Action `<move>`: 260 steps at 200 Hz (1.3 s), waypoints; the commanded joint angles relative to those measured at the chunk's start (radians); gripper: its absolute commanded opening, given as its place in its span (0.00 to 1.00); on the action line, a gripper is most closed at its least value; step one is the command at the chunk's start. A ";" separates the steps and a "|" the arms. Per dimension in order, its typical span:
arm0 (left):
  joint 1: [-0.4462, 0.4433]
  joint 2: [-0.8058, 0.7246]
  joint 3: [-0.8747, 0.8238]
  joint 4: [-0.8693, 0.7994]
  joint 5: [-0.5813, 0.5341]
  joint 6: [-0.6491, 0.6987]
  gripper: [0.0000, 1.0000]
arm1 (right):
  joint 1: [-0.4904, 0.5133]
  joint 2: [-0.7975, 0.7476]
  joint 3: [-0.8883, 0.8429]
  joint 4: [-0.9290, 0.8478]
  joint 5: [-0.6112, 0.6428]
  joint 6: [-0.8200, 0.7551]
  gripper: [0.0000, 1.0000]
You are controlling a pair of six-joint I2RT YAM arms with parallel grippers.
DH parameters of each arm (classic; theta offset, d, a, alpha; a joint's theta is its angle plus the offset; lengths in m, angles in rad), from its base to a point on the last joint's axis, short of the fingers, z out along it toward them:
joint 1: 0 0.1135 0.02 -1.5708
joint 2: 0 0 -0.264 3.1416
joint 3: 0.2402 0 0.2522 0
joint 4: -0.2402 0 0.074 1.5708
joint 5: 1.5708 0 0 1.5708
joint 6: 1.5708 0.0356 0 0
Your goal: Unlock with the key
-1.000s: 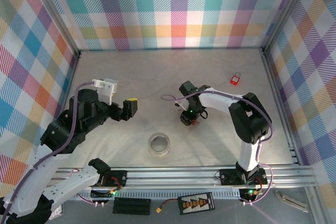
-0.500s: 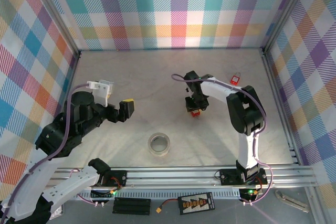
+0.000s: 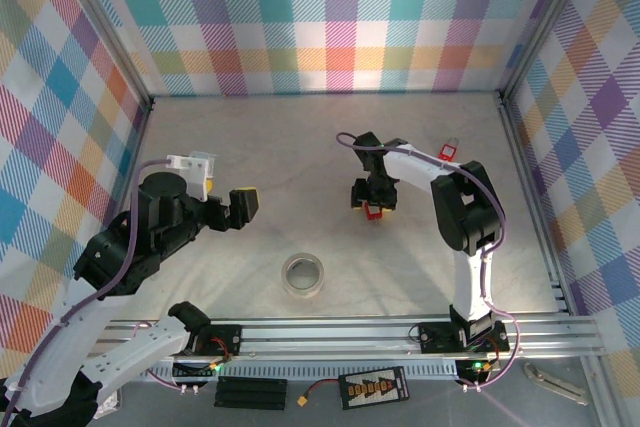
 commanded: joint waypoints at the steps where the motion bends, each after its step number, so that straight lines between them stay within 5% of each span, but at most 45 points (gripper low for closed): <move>1: -0.003 -0.014 0.013 -0.037 -0.053 -0.081 1.00 | -0.001 -0.135 -0.005 -0.044 -0.030 0.029 0.70; 66: -0.003 -0.002 -0.068 -0.057 -0.206 -0.412 1.00 | -0.004 -0.500 -0.110 -0.068 -0.033 -0.135 0.86; 101: 0.063 0.186 -0.007 -0.347 -0.378 -0.592 1.00 | -0.003 -0.586 -0.134 -0.081 -0.102 -0.204 0.88; 140: 0.285 0.415 -0.124 -0.334 -0.264 -0.583 1.00 | -0.004 -0.603 -0.121 -0.087 -0.185 -0.254 0.88; 215: 0.822 0.403 -0.289 -0.179 -0.154 -0.425 1.00 | -0.011 -0.641 -0.128 -0.126 -0.238 -0.286 0.88; 260: 0.920 0.543 -0.275 -0.123 -0.175 -0.319 0.96 | -0.015 -0.634 -0.111 -0.130 -0.249 -0.286 0.87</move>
